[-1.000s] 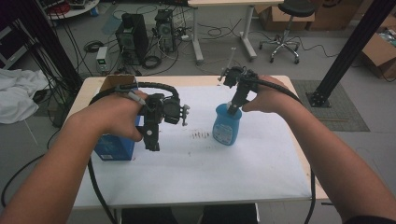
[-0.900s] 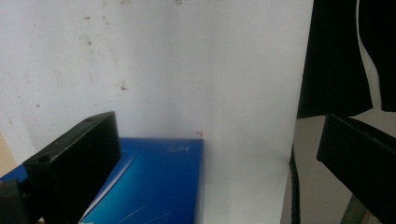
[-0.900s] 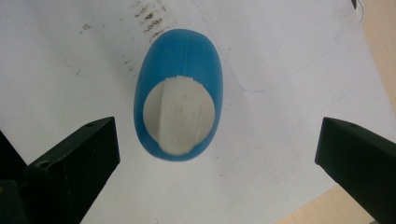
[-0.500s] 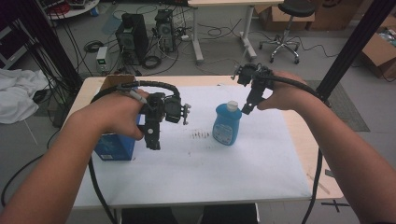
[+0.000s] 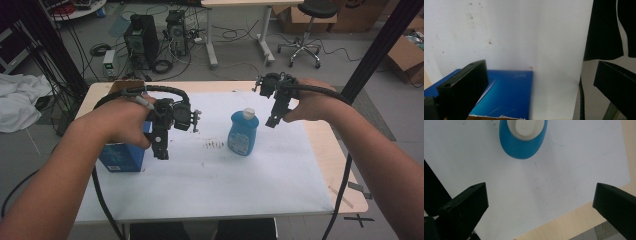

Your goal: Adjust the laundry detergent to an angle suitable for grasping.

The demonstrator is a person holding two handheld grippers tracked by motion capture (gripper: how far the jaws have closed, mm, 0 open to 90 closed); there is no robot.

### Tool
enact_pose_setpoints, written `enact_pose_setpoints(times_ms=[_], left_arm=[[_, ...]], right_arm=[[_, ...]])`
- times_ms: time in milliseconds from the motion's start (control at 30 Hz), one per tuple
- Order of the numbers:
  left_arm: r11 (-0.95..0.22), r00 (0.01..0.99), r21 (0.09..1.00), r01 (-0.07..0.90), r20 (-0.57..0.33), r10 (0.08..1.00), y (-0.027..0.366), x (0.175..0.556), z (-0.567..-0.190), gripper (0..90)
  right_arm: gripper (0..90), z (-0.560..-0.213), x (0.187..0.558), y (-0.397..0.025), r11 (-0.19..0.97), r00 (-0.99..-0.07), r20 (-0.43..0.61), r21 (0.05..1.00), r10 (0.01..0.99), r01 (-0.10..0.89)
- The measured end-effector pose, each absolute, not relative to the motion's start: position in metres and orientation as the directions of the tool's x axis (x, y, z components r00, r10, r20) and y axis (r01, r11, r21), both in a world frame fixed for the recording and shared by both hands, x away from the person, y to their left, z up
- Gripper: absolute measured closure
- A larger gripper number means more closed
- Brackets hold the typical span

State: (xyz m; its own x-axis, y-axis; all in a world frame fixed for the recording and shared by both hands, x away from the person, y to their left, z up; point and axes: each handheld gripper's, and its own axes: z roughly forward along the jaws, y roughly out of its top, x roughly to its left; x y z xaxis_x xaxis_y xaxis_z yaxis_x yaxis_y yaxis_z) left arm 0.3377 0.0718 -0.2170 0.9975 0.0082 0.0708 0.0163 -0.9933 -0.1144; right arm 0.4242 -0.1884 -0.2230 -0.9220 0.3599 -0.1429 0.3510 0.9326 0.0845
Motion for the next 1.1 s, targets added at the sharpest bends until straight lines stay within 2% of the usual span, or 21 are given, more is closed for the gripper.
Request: enact_pose_setpoints(times_ms=[400,1100], left_arm=[[-0.994,0.998,-0.106,0.022,0.066,0.015,0.071,0.34,-0.215,0.1],[-0.995,0.997,-0.098,0.029,0.076,0.022,0.072,0.345,-0.214,0.1]], right_arm=[[0.0,-0.233,0.428,-0.187,0.951,-0.945,-0.102,0.06,0.309,0.305],[0.0,-0.233,0.434,-0.195,0.948,-0.944,-0.094,0.064,0.315,0.31]])
